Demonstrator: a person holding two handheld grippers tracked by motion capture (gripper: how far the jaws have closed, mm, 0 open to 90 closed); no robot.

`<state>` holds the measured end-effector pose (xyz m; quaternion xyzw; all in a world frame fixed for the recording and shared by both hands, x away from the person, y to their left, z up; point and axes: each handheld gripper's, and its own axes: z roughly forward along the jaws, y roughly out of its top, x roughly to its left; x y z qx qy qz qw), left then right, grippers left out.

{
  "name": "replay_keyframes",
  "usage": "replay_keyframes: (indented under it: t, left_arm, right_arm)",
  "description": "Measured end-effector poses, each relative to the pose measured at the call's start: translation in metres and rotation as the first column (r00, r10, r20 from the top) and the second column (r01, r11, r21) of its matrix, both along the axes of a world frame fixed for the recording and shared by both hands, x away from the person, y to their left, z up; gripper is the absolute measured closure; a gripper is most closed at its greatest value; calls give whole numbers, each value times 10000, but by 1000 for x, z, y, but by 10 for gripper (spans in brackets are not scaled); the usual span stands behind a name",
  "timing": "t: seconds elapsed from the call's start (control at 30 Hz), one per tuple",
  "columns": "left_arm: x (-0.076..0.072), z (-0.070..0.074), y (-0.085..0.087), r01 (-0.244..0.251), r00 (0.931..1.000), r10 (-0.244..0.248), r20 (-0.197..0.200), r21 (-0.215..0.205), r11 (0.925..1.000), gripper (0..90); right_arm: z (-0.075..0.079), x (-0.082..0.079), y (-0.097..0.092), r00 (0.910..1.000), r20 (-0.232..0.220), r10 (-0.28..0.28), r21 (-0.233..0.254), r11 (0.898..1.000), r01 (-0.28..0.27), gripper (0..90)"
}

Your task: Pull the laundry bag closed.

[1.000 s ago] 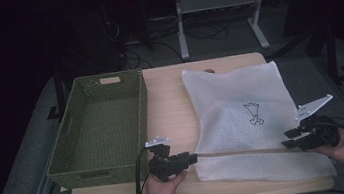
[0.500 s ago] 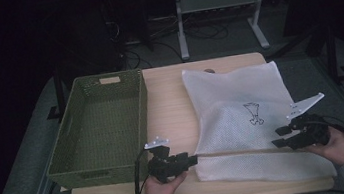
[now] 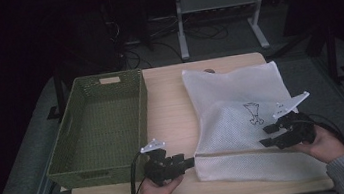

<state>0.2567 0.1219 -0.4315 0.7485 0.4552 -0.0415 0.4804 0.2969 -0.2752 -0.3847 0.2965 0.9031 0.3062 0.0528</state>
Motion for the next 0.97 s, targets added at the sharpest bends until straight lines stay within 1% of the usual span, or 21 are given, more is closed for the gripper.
replay_keyframes:
  t: [0.17,0.4,0.47,0.5,0.67,0.7,0.83,0.9,0.97]
  left_arm:
    - [-3,-1,1,48,9999,-48,94,2,10000,479]
    - [-6,-3,2,162,9996,-165,208,157,9997,466]
    - [-8,-2,2,135,9994,-142,312,228,9996,464]
    - [-8,-3,2,153,9996,-157,248,185,9997,464]
    - [-9,-4,3,229,9993,-235,276,205,9995,460]
    - [-9,-4,3,209,9992,-218,344,260,9994,460]
    - [-11,-5,6,227,9989,-243,401,401,9989,457]
    - [-12,-6,7,212,9990,-224,396,307,9993,454]
    - [-13,-5,8,215,9983,-237,536,413,9989,452]
  right_arm:
    - [1,1,9,9998,69,164,63,9998,-165,462]
    - [1,0,17,9995,155,276,207,9994,-279,449]
    - [1,-1,19,9994,181,308,278,9991,-313,445]
    - [1,-1,20,9993,199,330,318,9989,-336,443]
    - [-1,-4,26,9989,238,395,484,9980,-406,434]
    - [-2,-5,26,9988,260,420,515,9977,-433,431]
    - [-3,-8,28,9987,299,407,631,9971,-425,417]
    - [-3,-9,29,9985,333,425,693,9966,-447,416]
    - [-4,-11,30,9982,387,451,718,9963,-478,411]
